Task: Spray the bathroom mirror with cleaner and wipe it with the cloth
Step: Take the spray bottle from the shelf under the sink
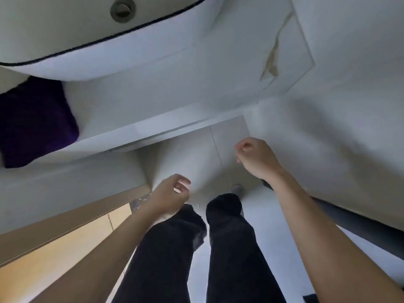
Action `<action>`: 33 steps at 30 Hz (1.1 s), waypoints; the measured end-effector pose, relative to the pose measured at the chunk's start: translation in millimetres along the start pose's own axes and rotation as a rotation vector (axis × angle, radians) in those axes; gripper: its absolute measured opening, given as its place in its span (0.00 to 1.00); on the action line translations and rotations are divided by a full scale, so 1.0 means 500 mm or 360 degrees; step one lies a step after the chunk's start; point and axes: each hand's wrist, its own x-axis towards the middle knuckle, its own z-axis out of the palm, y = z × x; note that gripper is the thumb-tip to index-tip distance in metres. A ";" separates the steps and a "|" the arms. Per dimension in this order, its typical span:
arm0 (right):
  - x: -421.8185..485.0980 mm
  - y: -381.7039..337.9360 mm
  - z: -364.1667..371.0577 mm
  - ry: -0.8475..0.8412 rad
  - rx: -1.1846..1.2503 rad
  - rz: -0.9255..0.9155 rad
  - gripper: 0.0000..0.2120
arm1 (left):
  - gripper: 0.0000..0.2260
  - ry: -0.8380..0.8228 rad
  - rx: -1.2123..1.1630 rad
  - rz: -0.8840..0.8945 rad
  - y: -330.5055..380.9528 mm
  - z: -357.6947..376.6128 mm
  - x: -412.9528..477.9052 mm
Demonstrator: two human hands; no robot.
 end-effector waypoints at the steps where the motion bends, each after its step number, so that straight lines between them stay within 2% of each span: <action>1: 0.037 0.023 0.021 0.0021 -0.0004 -0.0029 0.09 | 0.10 -0.0004 0.0015 0.0039 -0.007 0.022 0.035; 7: 0.181 0.164 0.139 0.0224 0.0065 -0.0074 0.13 | 0.14 -0.0187 0.0161 0.0079 -0.071 0.129 0.233; 12: 0.250 0.230 0.201 0.0498 0.0295 -0.0121 0.17 | 0.18 -0.0103 0.0235 0.0180 -0.115 0.143 0.375; 18: 0.356 0.226 0.247 0.0773 0.0531 -0.0202 0.25 | 0.23 -0.0009 0.0422 0.0463 -0.097 0.121 0.494; 26: 0.448 0.223 0.255 0.0869 0.0465 -0.0175 0.17 | 0.23 0.0262 0.0538 0.0844 -0.065 0.128 0.636; 30: 0.489 0.218 0.230 0.1070 0.0588 -0.0171 0.13 | 0.32 0.0510 0.0266 0.0914 -0.002 0.138 0.732; 33: 0.516 0.198 0.226 0.1072 0.0605 -0.0183 0.14 | 0.40 0.0677 0.0040 0.0955 0.060 0.154 0.793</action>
